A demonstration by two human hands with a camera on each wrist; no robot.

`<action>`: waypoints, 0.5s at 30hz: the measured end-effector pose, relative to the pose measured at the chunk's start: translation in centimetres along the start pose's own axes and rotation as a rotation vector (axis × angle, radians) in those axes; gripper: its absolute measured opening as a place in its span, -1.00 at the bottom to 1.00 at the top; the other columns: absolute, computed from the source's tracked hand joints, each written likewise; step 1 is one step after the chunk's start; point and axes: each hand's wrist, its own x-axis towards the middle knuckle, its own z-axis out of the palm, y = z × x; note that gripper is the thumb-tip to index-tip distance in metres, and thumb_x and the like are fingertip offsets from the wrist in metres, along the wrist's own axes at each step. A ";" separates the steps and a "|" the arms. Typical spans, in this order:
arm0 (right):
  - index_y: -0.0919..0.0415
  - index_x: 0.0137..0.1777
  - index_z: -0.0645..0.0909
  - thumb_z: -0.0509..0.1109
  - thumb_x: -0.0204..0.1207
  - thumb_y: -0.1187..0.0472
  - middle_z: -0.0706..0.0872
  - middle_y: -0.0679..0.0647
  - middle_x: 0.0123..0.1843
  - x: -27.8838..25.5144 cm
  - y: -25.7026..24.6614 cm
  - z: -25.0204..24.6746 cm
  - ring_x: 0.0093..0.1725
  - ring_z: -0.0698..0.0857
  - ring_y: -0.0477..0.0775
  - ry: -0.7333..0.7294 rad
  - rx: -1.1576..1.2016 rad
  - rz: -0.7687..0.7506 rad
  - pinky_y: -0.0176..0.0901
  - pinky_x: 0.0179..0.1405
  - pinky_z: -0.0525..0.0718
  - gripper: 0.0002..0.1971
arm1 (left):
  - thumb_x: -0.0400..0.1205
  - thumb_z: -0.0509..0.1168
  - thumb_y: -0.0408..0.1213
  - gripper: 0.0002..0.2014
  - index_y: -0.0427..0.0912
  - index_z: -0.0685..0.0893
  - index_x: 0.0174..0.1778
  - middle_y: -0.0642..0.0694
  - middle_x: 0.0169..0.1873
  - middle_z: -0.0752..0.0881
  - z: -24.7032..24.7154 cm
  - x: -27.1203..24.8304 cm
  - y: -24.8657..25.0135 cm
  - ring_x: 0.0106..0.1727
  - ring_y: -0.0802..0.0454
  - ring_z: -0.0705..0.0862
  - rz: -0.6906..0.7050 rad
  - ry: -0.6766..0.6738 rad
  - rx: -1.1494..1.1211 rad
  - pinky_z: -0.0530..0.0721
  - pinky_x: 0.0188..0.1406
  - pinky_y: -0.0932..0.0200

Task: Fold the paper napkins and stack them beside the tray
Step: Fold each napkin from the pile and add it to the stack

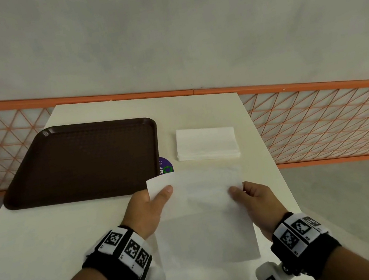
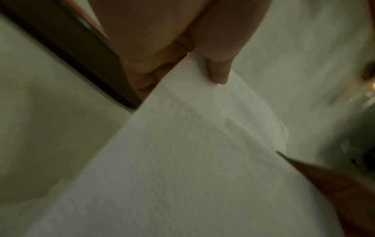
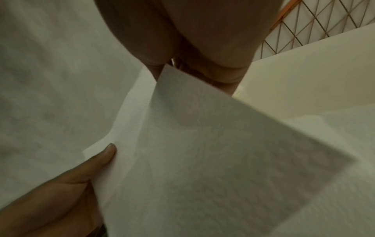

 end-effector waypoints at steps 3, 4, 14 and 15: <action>0.46 -0.09 0.69 0.38 0.62 0.22 0.74 0.29 -0.21 0.0 -0.2 0.5 -0.27 0.68 0.14 0.022 0.019 0.000 -0.02 -0.23 0.67 -0.75 | 0.63 0.32 0.01 -0.70 -0.14 0.80 0.01 -0.11 -0.09 0.84 -0.2 0.1 0.5 0.00 -0.11 0.81 -0.113 -0.044 -0.199 0.68 0.21 -0.20; 0.44 -0.11 0.70 0.38 0.62 0.22 0.74 0.25 -0.24 0.0 -0.5 0.7 -0.32 0.68 0.13 0.033 0.032 0.012 -0.09 -0.29 0.67 -0.76 | 0.63 0.31 0.01 -0.70 -0.14 0.78 0.04 -0.13 -0.07 0.84 -0.2 -0.1 0.6 0.02 -0.13 0.80 -0.168 -0.064 -0.266 0.68 0.21 -0.20; 0.13 0.17 0.65 0.48 0.53 0.08 0.84 0.12 -0.21 1.5 -0.4 -0.6 -0.22 0.78 0.12 0.188 -0.058 -0.034 0.10 -0.09 0.76 -0.74 | 0.64 0.34 -0.15 -0.85 -0.07 0.68 0.09 0.00 0.07 0.74 -0.1 0.2 -0.5 0.07 0.00 0.72 -0.189 0.087 -0.100 0.66 0.22 -0.01; 0.06 0.23 0.61 0.49 0.52 0.06 0.83 0.12 -0.17 1.3 -0.4 -0.6 -0.15 0.79 0.11 0.175 -0.063 -0.039 0.08 -0.05 0.76 -0.69 | 0.64 0.33 -0.12 -0.78 -0.03 0.67 0.19 0.02 0.13 0.70 -0.1 0.4 -0.6 0.13 0.02 0.68 -0.186 0.117 -0.038 0.64 0.26 -0.01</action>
